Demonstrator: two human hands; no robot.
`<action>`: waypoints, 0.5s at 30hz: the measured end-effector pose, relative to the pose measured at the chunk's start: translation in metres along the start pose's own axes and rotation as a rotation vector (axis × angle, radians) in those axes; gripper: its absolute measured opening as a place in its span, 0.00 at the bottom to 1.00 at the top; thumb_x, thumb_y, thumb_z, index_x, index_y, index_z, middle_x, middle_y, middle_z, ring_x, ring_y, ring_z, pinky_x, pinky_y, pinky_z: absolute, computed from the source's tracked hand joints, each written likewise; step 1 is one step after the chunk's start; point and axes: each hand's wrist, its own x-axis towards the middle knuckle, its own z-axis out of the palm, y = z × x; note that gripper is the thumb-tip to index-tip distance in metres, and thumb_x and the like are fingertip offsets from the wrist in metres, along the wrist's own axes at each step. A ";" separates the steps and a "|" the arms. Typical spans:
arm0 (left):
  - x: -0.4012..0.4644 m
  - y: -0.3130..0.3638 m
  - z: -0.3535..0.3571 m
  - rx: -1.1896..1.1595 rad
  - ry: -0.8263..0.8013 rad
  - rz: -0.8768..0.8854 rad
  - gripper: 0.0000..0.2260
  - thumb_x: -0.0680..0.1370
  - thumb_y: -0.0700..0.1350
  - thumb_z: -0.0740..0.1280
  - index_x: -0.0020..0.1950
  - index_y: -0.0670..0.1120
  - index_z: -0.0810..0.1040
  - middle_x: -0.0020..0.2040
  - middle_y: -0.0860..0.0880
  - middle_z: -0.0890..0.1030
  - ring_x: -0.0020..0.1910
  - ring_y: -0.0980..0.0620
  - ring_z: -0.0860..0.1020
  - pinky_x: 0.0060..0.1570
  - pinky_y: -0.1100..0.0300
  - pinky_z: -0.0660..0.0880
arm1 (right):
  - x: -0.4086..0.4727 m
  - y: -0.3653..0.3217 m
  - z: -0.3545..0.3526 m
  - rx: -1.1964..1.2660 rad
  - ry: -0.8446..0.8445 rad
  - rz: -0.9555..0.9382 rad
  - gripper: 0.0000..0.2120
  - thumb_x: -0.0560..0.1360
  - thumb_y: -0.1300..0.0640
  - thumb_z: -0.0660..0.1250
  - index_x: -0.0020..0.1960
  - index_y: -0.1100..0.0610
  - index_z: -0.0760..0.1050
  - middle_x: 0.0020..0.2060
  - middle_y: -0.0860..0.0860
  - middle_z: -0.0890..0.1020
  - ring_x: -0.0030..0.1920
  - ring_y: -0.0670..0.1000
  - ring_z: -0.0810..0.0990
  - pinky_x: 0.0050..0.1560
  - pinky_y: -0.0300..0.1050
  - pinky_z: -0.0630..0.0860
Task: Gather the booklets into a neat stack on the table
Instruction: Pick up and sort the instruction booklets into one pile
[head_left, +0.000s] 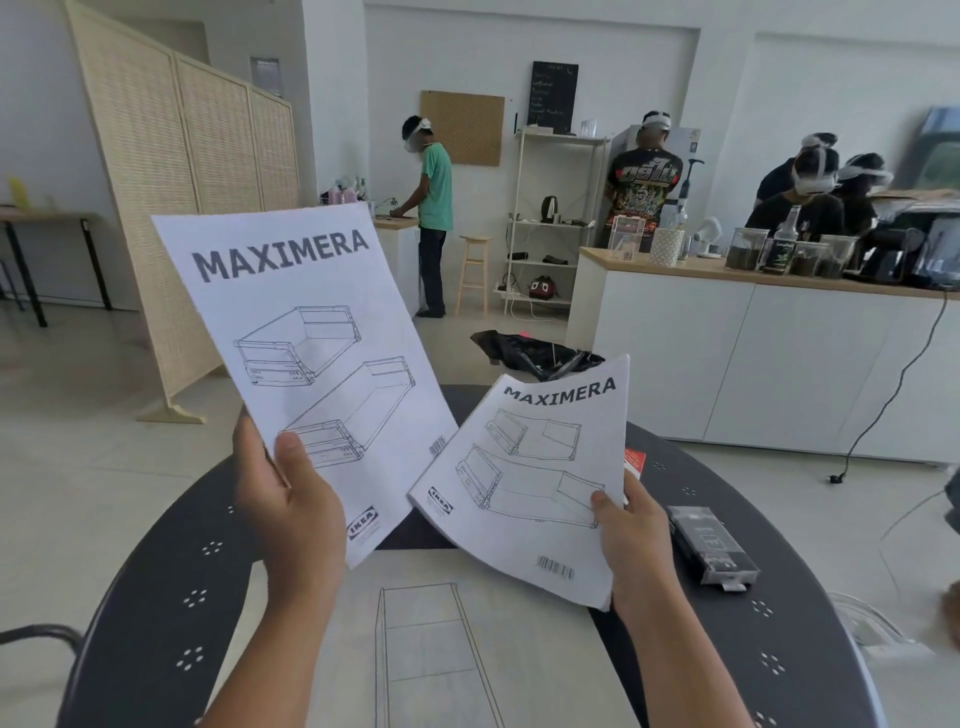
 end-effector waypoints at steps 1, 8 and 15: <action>0.000 -0.001 0.000 -0.004 0.024 0.005 0.14 0.82 0.35 0.55 0.66 0.43 0.72 0.60 0.44 0.80 0.57 0.49 0.79 0.53 0.61 0.77 | 0.000 0.000 0.000 0.006 0.000 -0.004 0.18 0.84 0.65 0.59 0.56 0.44 0.79 0.46 0.47 0.86 0.44 0.53 0.84 0.43 0.49 0.82; 0.003 -0.002 -0.001 -0.075 0.071 -0.095 0.17 0.82 0.36 0.54 0.70 0.43 0.69 0.62 0.45 0.79 0.58 0.51 0.79 0.54 0.61 0.76 | -0.004 -0.001 0.001 0.016 0.005 -0.004 0.20 0.84 0.64 0.59 0.50 0.39 0.79 0.45 0.48 0.86 0.44 0.55 0.85 0.48 0.57 0.84; -0.005 -0.018 0.006 0.048 -0.344 -0.383 0.17 0.82 0.41 0.56 0.54 0.63 0.77 0.52 0.53 0.84 0.52 0.49 0.82 0.53 0.44 0.79 | -0.004 -0.006 -0.001 0.127 -0.029 0.030 0.16 0.83 0.64 0.61 0.61 0.46 0.79 0.49 0.53 0.86 0.43 0.57 0.84 0.48 0.57 0.83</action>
